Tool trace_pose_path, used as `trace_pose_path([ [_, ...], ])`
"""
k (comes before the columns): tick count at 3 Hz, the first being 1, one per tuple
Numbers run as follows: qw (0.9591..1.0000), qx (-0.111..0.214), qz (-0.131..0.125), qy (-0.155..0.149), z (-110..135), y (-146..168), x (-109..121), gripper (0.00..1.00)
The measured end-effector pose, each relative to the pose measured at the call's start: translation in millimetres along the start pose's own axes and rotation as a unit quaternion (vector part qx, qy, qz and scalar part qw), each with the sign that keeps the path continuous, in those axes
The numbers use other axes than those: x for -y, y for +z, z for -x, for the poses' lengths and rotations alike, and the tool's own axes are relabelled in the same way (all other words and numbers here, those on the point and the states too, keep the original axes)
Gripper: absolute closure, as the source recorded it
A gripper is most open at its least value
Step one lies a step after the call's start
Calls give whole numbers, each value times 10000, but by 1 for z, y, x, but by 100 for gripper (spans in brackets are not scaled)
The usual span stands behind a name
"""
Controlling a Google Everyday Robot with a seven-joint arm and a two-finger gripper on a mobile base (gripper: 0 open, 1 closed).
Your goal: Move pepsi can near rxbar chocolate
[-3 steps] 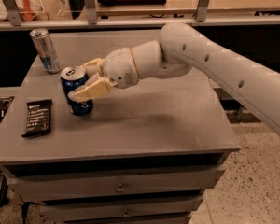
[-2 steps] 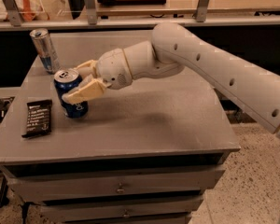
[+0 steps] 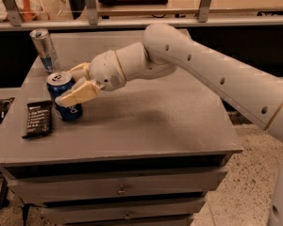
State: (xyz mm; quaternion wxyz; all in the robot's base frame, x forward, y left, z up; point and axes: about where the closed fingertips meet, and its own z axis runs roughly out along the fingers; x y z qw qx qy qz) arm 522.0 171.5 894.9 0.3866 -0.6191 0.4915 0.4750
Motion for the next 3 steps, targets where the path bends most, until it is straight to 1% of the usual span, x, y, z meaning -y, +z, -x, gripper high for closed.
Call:
trace_pose_path([
  [1, 10000, 19, 14, 6, 0, 5, 1, 82],
  [3, 10000, 52, 40, -6, 1, 7, 2, 36],
])
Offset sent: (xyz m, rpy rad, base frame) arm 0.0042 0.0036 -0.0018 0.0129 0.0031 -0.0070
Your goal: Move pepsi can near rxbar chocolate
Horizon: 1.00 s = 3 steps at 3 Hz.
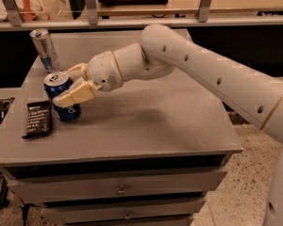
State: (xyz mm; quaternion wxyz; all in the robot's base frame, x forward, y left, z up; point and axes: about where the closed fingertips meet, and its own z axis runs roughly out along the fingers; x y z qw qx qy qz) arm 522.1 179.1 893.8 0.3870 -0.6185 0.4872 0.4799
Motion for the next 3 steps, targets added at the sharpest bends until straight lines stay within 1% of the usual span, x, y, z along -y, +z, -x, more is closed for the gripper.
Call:
trace_pose_path([
  [1, 10000, -7, 28, -18, 0, 1, -1, 12],
  [2, 10000, -16, 38, -37, 1, 1, -1, 0],
  [3, 9999, -101, 79, -69, 2, -1, -2, 0],
])
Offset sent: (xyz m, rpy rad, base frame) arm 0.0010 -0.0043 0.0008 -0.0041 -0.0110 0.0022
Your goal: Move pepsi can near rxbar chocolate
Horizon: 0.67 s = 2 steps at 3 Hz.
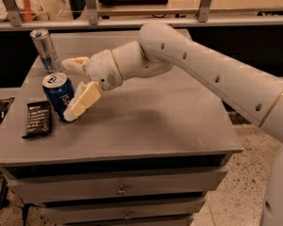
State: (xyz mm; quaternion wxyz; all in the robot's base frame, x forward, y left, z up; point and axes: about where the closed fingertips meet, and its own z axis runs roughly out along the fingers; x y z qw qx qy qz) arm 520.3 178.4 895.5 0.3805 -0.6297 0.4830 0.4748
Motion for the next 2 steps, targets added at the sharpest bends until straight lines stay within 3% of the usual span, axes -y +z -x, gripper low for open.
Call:
trace_pose_path([
  [2, 9984, -321, 356, -311, 5, -19, 0, 0],
])
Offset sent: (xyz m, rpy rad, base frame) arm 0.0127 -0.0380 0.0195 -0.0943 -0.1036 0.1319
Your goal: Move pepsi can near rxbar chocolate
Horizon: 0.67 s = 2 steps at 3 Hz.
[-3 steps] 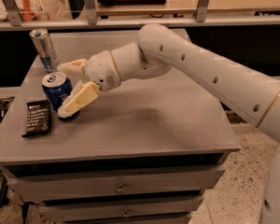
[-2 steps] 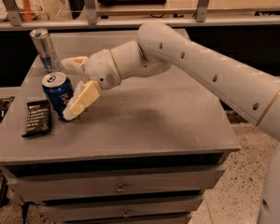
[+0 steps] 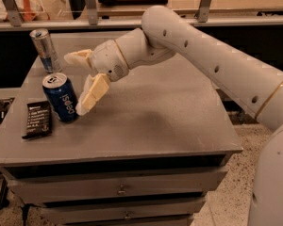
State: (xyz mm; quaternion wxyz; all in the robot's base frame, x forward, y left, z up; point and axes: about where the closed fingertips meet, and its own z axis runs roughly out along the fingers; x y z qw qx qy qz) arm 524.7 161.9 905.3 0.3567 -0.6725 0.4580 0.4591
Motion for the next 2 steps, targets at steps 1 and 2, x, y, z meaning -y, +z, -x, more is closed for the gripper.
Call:
trace_pose_path([
  [1, 9995, -220, 170, -153, 2, -17, 2, 0],
  [2, 9993, -233, 209, -189, 4, -20, 1, 0],
])
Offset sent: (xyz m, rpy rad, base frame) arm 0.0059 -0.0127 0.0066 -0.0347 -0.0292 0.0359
